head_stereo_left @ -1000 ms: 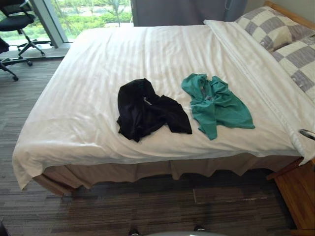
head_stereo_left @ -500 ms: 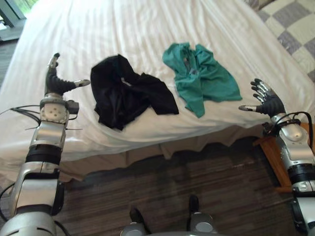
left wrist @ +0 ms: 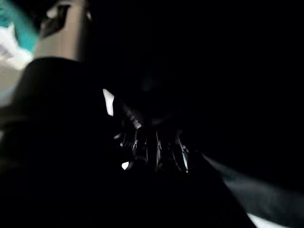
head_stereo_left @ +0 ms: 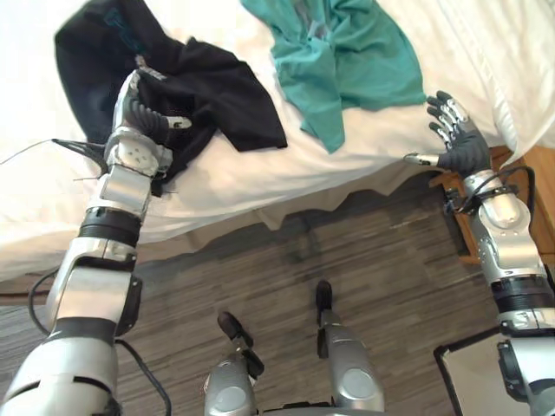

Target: Tidy the bed and pick cloth on bed and put in laundry

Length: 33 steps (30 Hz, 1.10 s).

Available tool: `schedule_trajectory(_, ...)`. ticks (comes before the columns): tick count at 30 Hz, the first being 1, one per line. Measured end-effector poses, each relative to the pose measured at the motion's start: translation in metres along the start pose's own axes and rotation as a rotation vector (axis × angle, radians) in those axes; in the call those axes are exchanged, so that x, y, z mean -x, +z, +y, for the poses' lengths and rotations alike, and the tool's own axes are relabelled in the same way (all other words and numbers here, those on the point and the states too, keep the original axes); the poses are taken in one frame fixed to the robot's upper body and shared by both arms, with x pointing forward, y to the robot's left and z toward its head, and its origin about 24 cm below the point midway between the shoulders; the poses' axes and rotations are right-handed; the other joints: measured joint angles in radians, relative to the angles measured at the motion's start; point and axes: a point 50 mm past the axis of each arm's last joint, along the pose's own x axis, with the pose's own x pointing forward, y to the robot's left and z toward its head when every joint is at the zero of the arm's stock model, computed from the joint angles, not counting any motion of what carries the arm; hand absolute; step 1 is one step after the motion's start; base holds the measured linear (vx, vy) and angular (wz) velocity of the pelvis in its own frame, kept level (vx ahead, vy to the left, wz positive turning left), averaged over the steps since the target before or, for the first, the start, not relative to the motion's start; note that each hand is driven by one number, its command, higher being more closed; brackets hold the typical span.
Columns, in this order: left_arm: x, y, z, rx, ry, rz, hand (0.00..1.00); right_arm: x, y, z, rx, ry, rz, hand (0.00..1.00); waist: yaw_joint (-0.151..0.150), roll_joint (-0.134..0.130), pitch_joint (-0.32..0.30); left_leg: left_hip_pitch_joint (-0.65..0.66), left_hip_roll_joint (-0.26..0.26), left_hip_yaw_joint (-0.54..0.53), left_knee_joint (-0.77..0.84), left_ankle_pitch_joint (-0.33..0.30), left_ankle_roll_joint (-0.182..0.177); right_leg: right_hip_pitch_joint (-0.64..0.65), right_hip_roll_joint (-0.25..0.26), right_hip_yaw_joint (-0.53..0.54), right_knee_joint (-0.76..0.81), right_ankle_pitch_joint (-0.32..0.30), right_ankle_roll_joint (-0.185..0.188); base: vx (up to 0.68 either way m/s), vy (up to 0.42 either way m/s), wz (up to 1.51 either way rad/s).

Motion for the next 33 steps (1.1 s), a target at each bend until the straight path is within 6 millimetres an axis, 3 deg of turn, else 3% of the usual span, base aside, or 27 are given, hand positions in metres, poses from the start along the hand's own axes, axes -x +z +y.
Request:
schedule_trajectory(1,0.000,-0.002,-0.001,-0.028,0.000,0.015,1.00,-0.001,0.006,0.002,0.001,0.009,-0.025,0.00,-0.004,0.000,0.004,-0.007,0.002,0.003,0.001,0.000,0.000,-0.007,0.000,0.001,0.001,0.000,0.000,0.03,-0.031,-0.08)
schedule_trajectory(9,-0.001,-0.002,0.013,-0.377,-0.066,0.012,1.00,-0.004,0.031,0.014,0.045,0.062,-0.123,0.00,-0.003,0.005,0.021,-0.024,0.007,0.034,0.012,0.000,0.000,-0.036,0.001,0.008,0.010,0.000,0.000,0.00,-0.007,-0.04)
schedule_trajectory(14,0.005,-0.014,0.006,-0.382,-0.108,-0.026,1.00,-0.004,0.052,0.021,0.172,0.042,-0.215,0.00,-0.004,0.015,0.019,-0.019,0.005,0.027,0.012,0.000,0.000,-0.029,-0.004,-0.003,0.016,-0.001,0.001,-0.02,0.001,0.03)
schedule_trajectory(17,0.021,-0.036,-0.008,-0.222,-0.178,-0.080,1.00,-0.006,0.060,0.023,0.314,0.014,-0.243,0.00,-0.002,0.035,0.013,-0.021,0.004,-0.004,0.016,0.000,0.001,-0.016,-0.008,-0.024,0.031,-0.009,0.007,-0.03,0.004,0.18)
schedule_trajectory(20,0.059,-0.065,-0.039,0.125,-0.301,-0.141,1.00,-0.013,0.054,0.019,0.408,-0.009,-0.186,0.00,0.008,0.069,0.013,-0.030,0.002,-0.082,0.048,-0.001,0.002,0.014,-0.015,-0.069,0.067,-0.043,0.009,0.00,-0.017,0.52)
schedule_trajectory(22,0.101,-0.087,-0.080,0.464,-0.448,-0.132,1.00,-0.019,0.039,-0.007,0.482,-0.079,-0.061,0.00,0.060,0.112,0.014,-0.054,0.010,-0.153,0.080,-0.002,0.003,0.031,-0.022,-0.119,0.084,-0.066,0.003,0.04,-0.041,0.71)
schedule_trajectory(23,0.114,-0.098,-0.092,0.523,-0.494,-0.089,1.00,-0.022,0.038,-0.015,0.507,-0.098,-0.035,0.00,0.072,0.124,0.015,-0.063,0.013,-0.169,0.083,-0.002,0.003,0.031,-0.022,-0.131,0.086,-0.067,0.001,0.01,-0.023,0.68)
schedule_trajectory(24,0.144,-0.121,-0.119,0.636,-0.585,0.024,1.00,-0.026,0.035,-0.028,0.551,-0.133,0.008,0.00,0.089,0.143,0.024,-0.080,0.015,-0.197,0.084,-0.002,0.004,0.029,-0.022,-0.152,0.091,-0.073,-0.002,-0.02,-0.003,0.46)
schedule_trajectory(25,0.160,-0.136,-0.131,0.683,-0.616,0.101,1.00,-0.026,0.034,-0.033,0.567,-0.149,0.027,0.00,0.096,0.150,0.028,-0.089,0.015,-0.209,0.084,-0.002,0.004,0.027,-0.023,-0.164,0.098,-0.078,-0.003,-0.02,-0.001,0.59)
schedule_trajectory(27,0.224,-0.174,-0.159,0.824,-0.729,0.341,1.00,-0.022,0.019,-0.052,0.649,-0.198,0.129,0.00,0.122,0.158,0.043,-0.115,0.011,-0.263,0.089,0.008,0.013,0.021,-0.039,-0.210,0.148,-0.113,-0.004,-0.01,0.001,0.65)
schedule_trajectory(29,0.250,-0.185,-0.163,0.939,-0.753,0.416,1.00,-0.018,0.015,-0.067,0.702,-0.234,0.186,0.00,0.149,0.166,0.046,-0.129,0.001,-0.292,0.088,0.019,0.017,0.005,-0.059,-0.232,0.203,-0.145,-0.007,0.00,-0.011,0.55)
schedule_trajectory(31,0.254,-0.181,-0.159,1.029,-0.747,0.401,1.00,-0.023,0.023,-0.077,0.743,-0.268,0.184,0.00,0.165,0.179,0.053,-0.137,-0.013,-0.307,0.077,0.035,0.023,-0.011,-0.079,-0.246,0.245,-0.164,-0.009,-0.02,-0.001,0.40)
schedule_trajectory(33,0.253,-0.166,-0.155,1.127,-0.756,0.339,1.00,-0.032,0.039,-0.090,0.784,-0.318,0.165,0.00,0.171,0.197,0.061,-0.149,-0.032,-0.322,0.064,0.052,0.030,-0.039,-0.105,-0.253,0.290,-0.181,-0.005,-0.03,0.008,0.26)
